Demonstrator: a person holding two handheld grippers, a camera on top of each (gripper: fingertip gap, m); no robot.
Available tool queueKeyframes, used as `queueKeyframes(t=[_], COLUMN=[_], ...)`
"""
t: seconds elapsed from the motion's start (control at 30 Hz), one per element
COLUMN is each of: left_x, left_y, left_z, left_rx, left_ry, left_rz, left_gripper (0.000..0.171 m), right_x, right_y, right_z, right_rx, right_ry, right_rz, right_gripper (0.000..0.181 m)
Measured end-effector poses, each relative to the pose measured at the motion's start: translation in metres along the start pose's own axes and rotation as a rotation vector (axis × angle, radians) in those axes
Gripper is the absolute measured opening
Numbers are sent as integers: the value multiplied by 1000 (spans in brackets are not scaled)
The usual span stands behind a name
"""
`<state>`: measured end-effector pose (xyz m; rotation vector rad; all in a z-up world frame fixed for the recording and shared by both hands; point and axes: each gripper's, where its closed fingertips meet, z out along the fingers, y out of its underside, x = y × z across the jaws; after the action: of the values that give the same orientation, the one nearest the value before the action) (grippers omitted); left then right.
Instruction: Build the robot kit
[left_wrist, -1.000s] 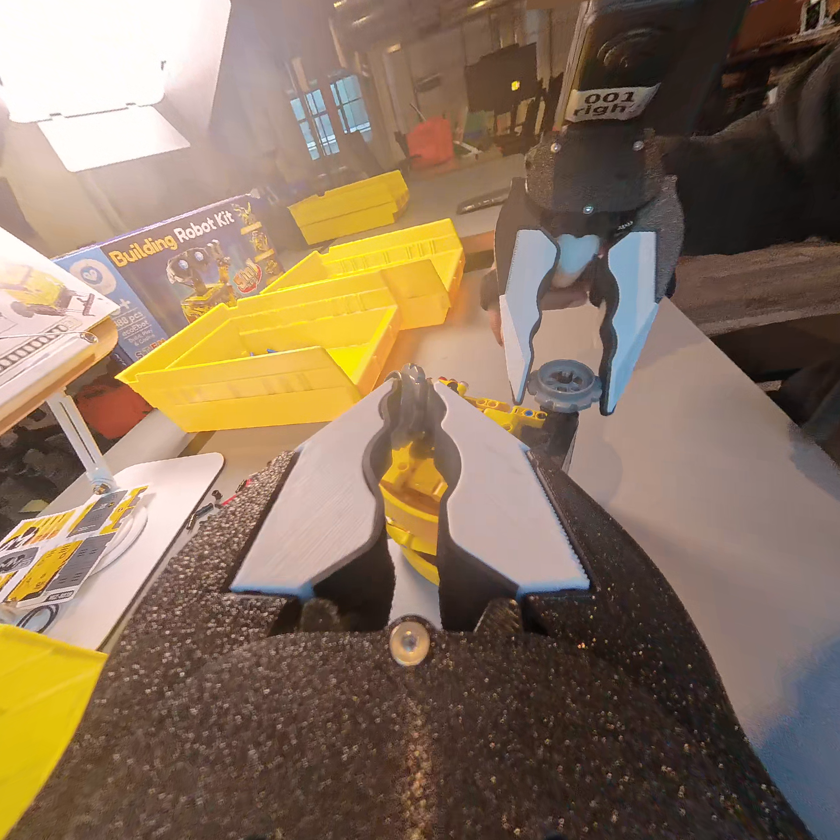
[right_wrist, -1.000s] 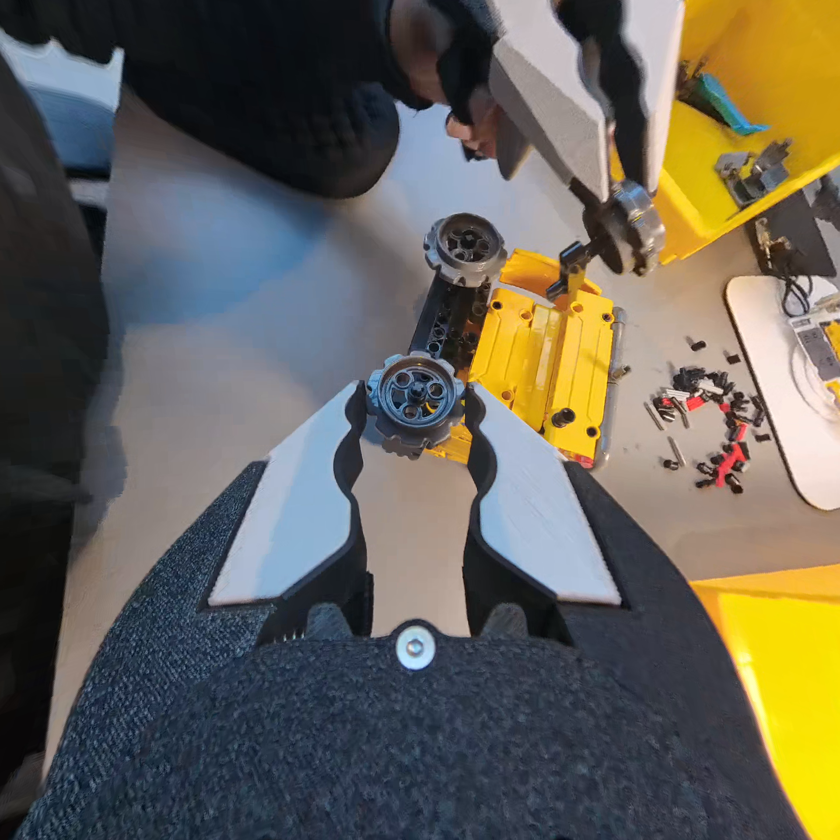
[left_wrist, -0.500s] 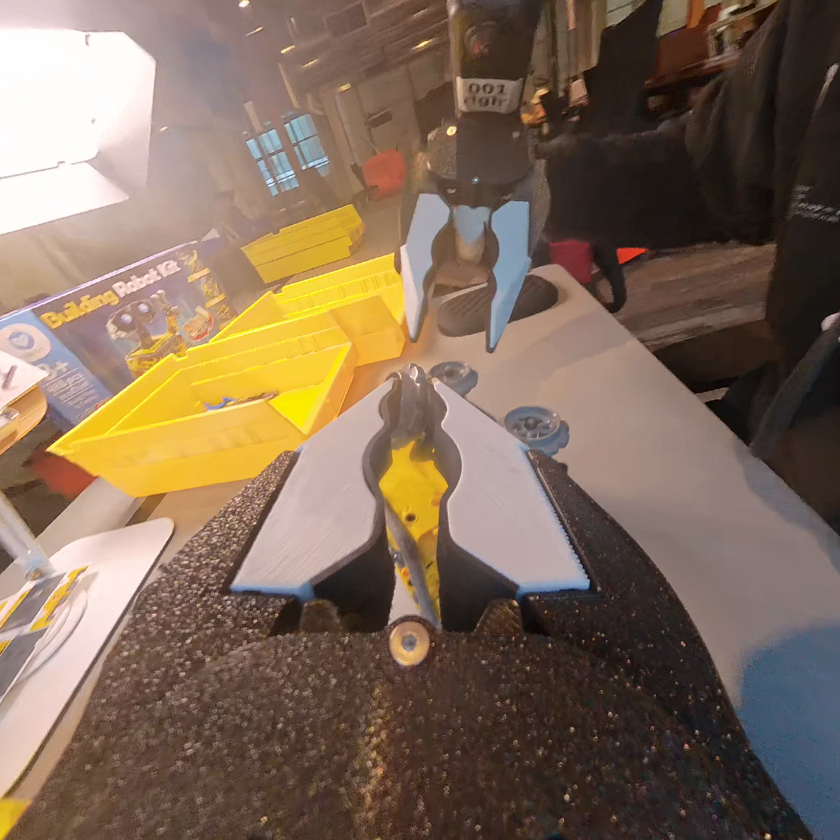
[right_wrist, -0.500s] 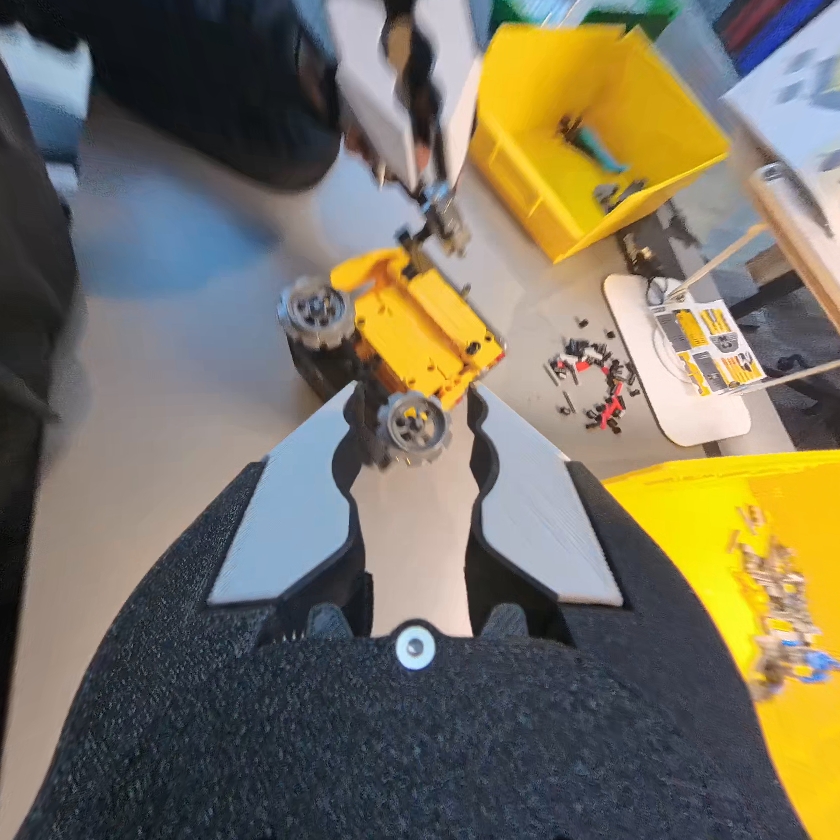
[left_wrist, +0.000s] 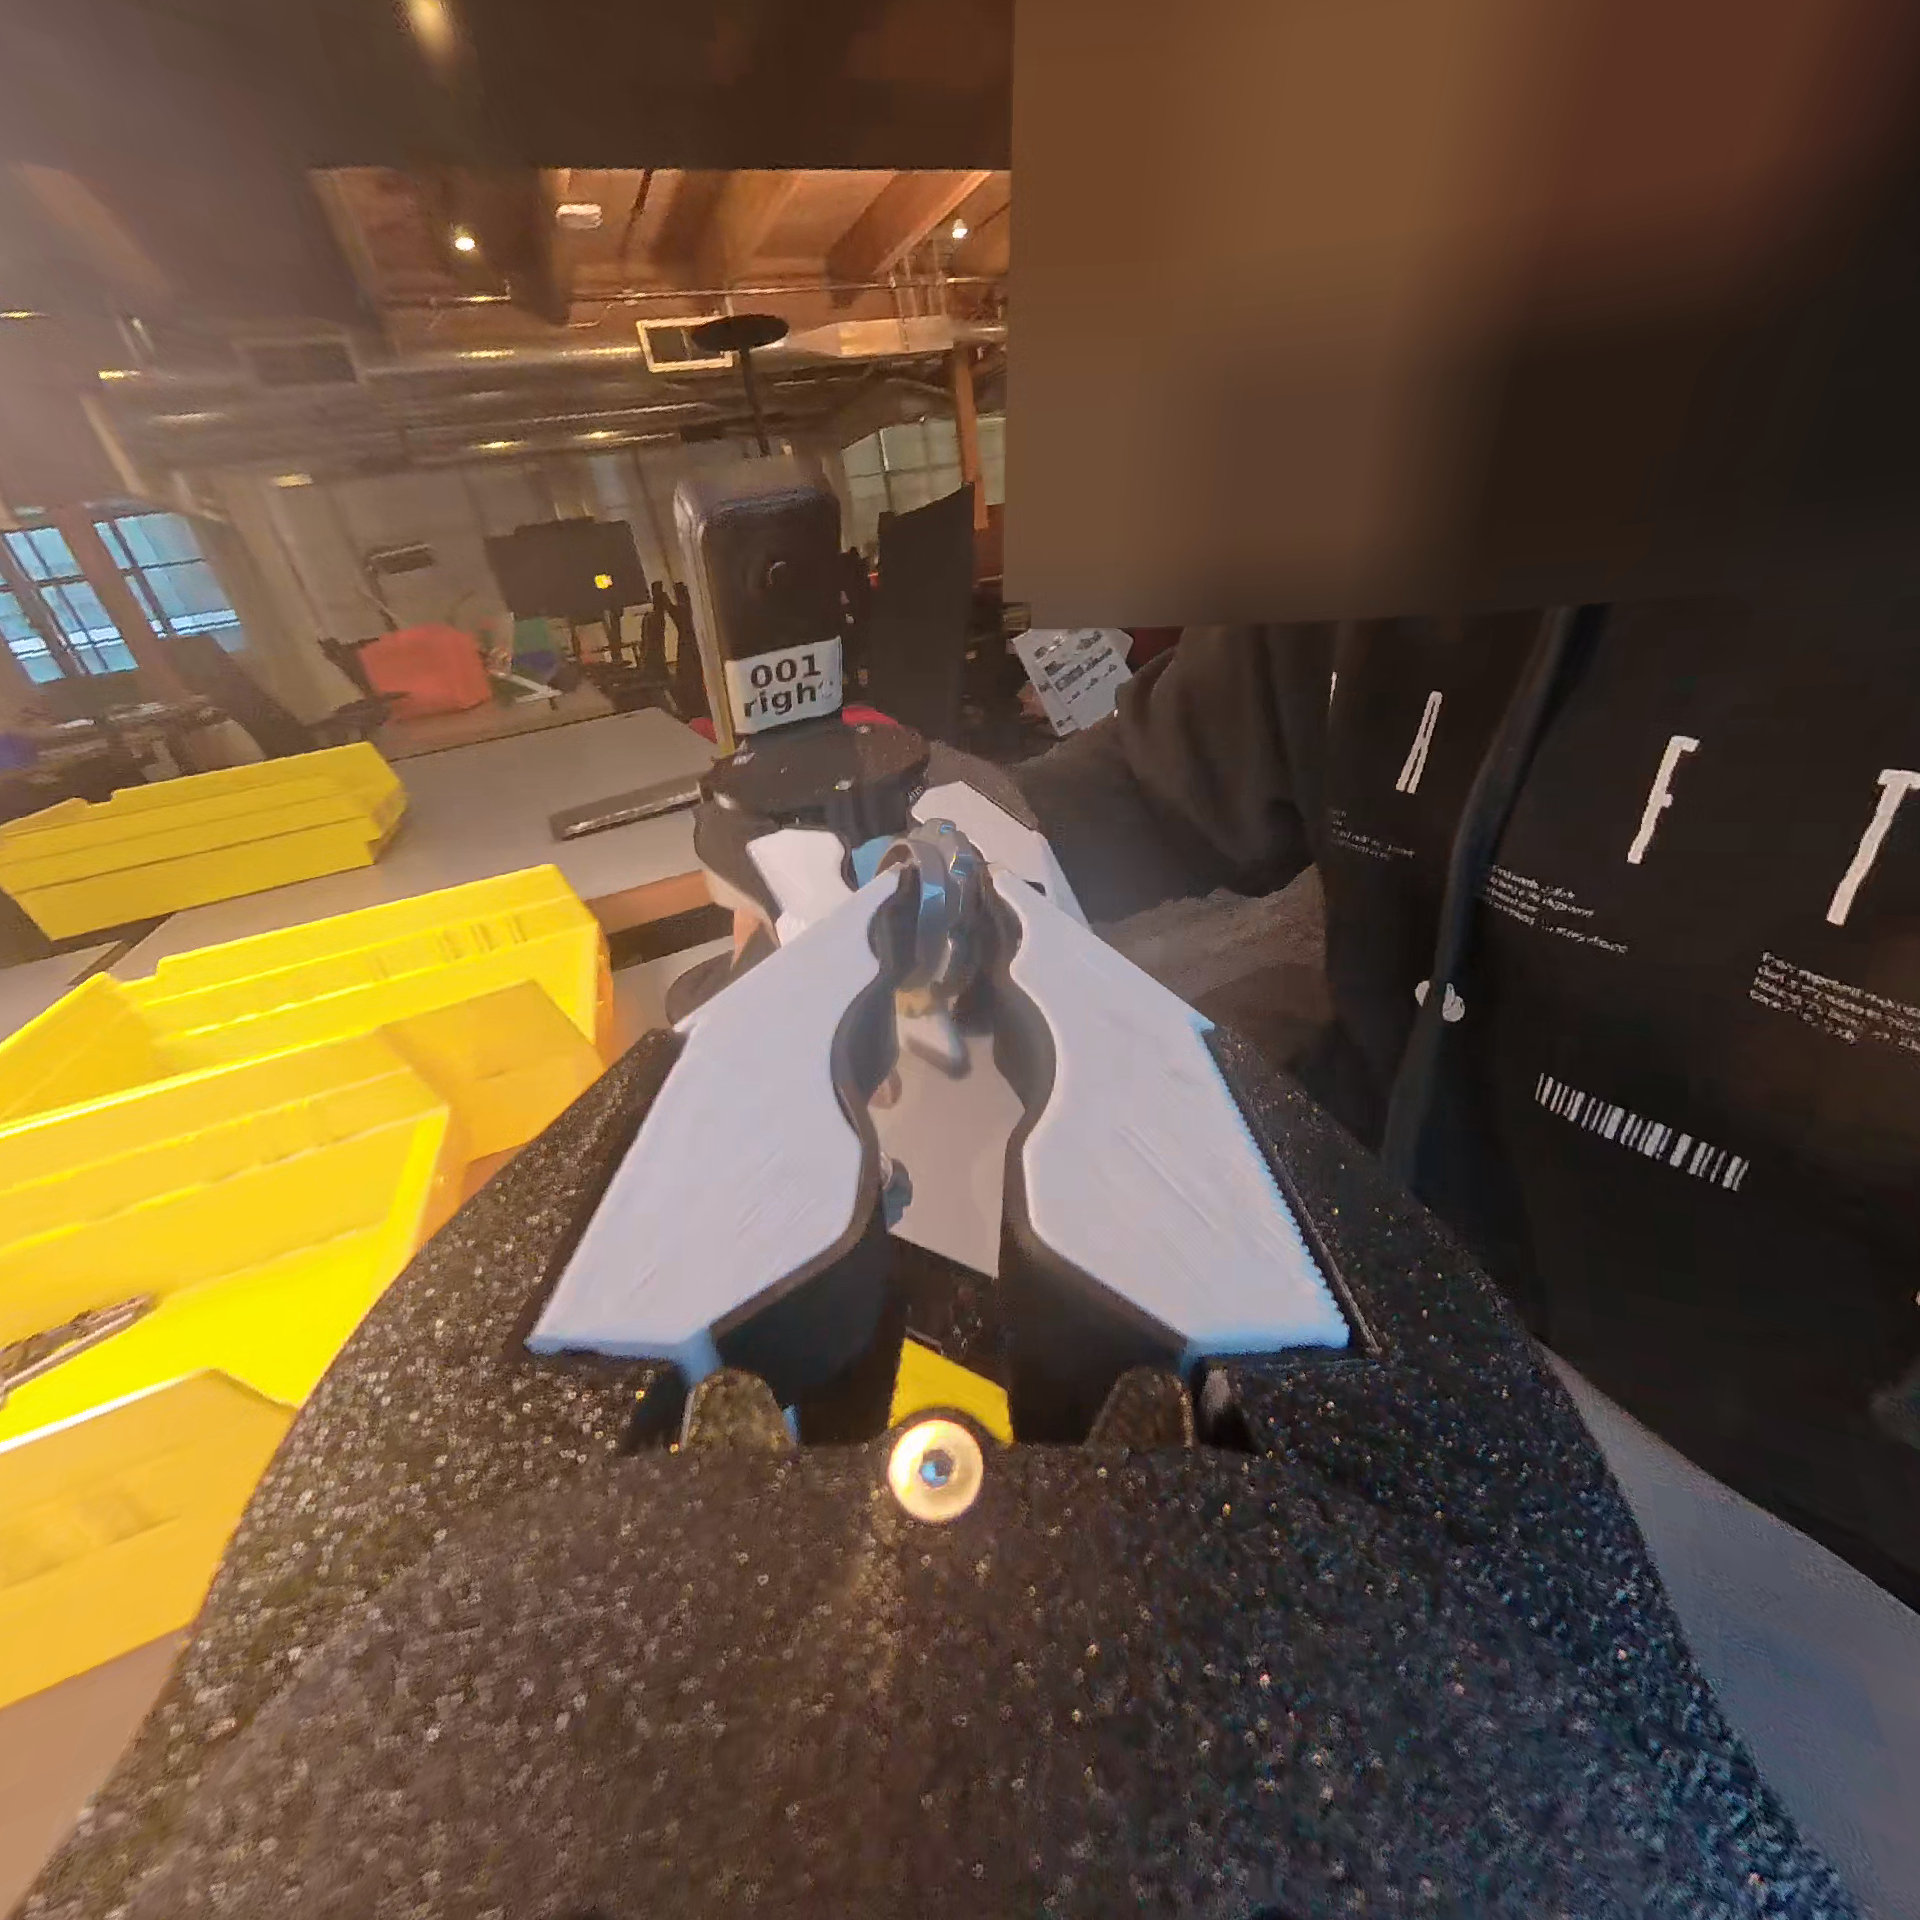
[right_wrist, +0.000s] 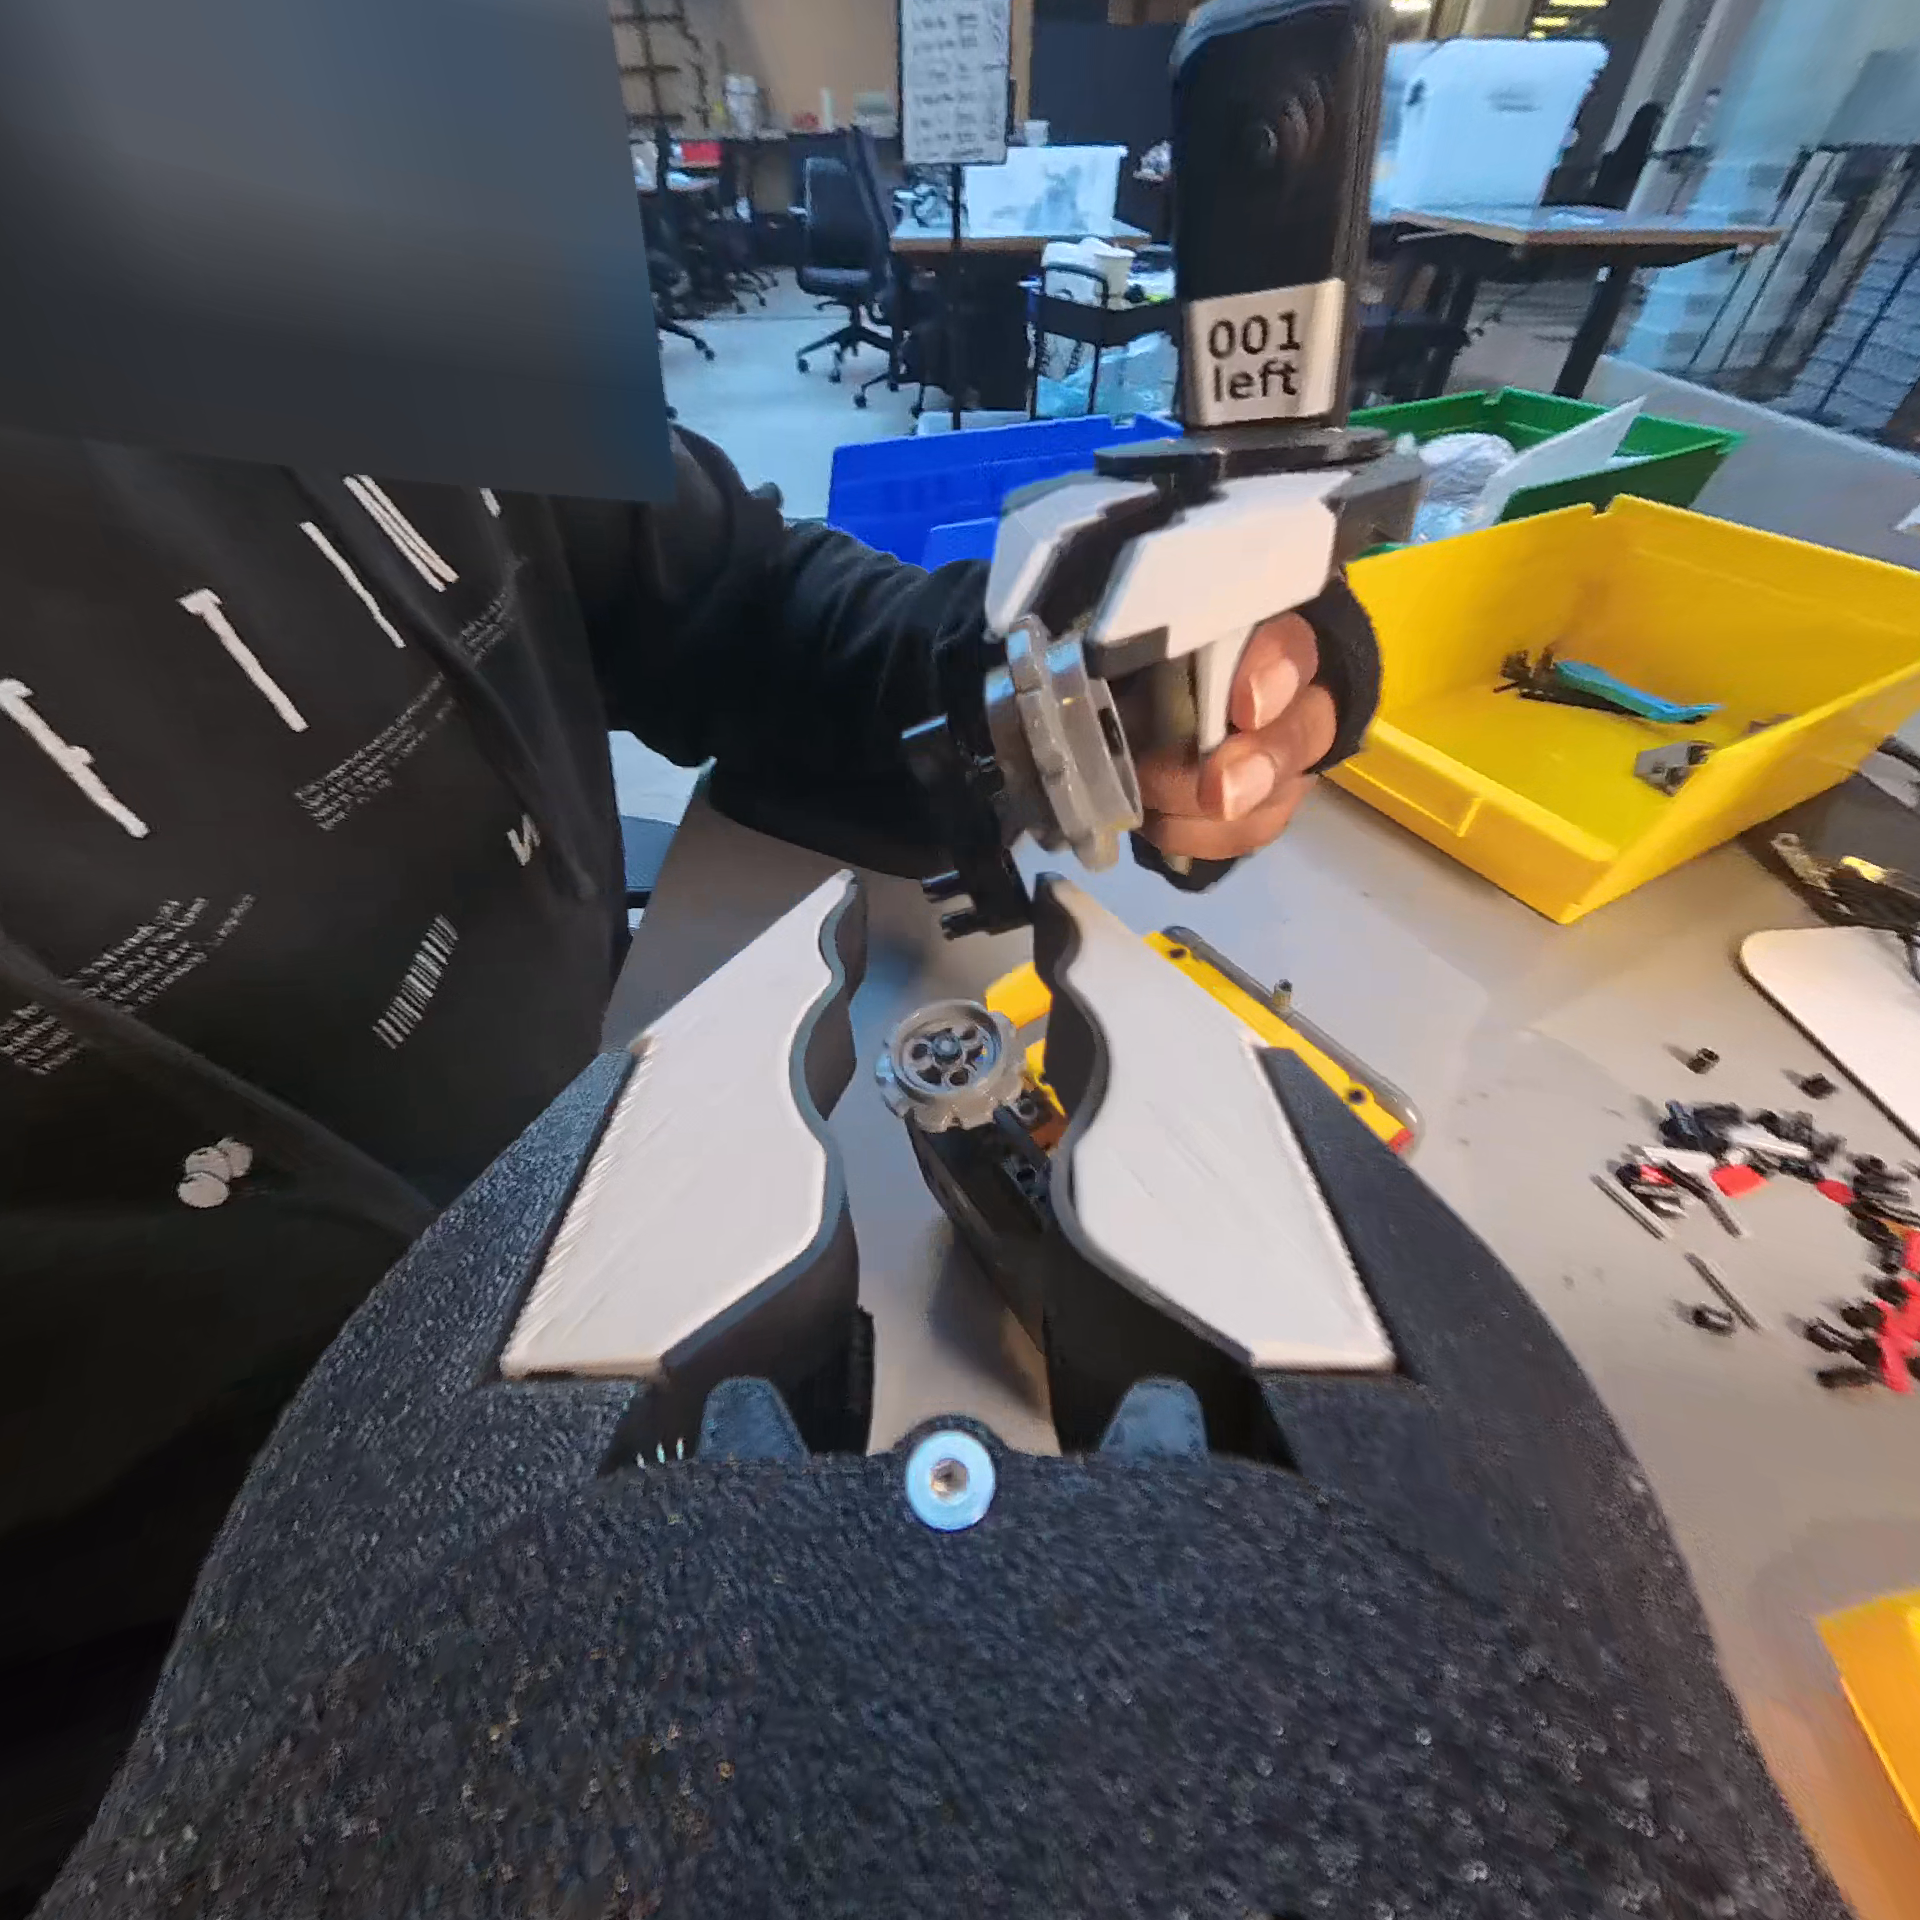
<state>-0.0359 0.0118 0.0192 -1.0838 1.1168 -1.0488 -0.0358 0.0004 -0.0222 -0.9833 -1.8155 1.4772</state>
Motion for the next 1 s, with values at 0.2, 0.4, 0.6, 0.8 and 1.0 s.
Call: queueKeyframes(t=[0.2,0.4,0.6,0.8,1.0], left_x=[-8,-14,-13,-12,-9], left_y=[39,63,91,95,96], left_z=[-15,-15,-16,-17,-21], left_rx=[-238,-417,-559,-578,-601], left_ry=[-122,-244,-249,-242,-243], left_rz=[88,285,447,591,584], left_gripper=[9,8,9,9,9], right_x=[12,25,29,32,31], right_y=[12,38,67,76,78], right_z=[-13,-1,0,0,1], right_rx=[-37,-233,-461,-544,-608], right_ry=[123,381,613,609,545], right_rz=[73,58,-155,-245,-282], right_gripper=[13,11,11,11,11])
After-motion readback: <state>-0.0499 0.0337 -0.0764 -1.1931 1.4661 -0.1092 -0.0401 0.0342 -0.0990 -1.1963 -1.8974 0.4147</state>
